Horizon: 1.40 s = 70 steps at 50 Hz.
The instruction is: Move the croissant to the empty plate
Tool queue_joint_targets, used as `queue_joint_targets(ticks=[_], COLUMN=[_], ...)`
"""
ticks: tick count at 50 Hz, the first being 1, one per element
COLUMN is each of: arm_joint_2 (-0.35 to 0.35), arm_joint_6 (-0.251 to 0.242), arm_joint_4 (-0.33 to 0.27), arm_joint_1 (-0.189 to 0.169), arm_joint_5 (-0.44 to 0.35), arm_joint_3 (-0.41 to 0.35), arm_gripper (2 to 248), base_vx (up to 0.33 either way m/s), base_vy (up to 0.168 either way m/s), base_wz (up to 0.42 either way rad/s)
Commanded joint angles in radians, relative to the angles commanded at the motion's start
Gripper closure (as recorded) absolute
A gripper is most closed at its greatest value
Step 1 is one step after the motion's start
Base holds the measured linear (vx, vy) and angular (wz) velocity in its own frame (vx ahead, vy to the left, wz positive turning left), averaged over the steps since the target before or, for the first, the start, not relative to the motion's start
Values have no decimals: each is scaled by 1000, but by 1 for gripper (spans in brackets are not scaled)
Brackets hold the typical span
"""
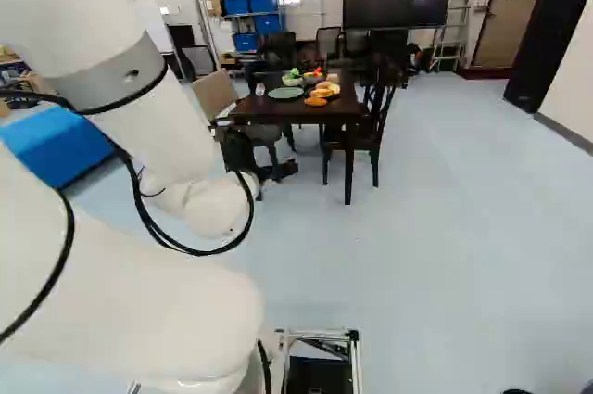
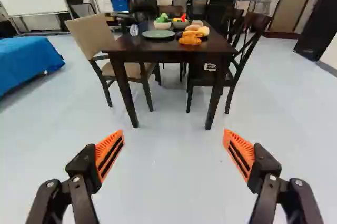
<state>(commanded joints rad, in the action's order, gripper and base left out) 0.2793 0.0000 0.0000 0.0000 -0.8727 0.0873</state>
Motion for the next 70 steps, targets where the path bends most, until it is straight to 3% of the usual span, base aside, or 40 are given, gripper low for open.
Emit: queue_joint_targets(ticks=[70], arm_joint_2=[0], arm_joint_6=[0], arm_joint_4=[0], arm_joint_1=[0], arm_joint_5=[0], arm_joint_3=[0], arm_gripper=[3], base_vx=[17], base_vy=[-7], base_wz=[1])
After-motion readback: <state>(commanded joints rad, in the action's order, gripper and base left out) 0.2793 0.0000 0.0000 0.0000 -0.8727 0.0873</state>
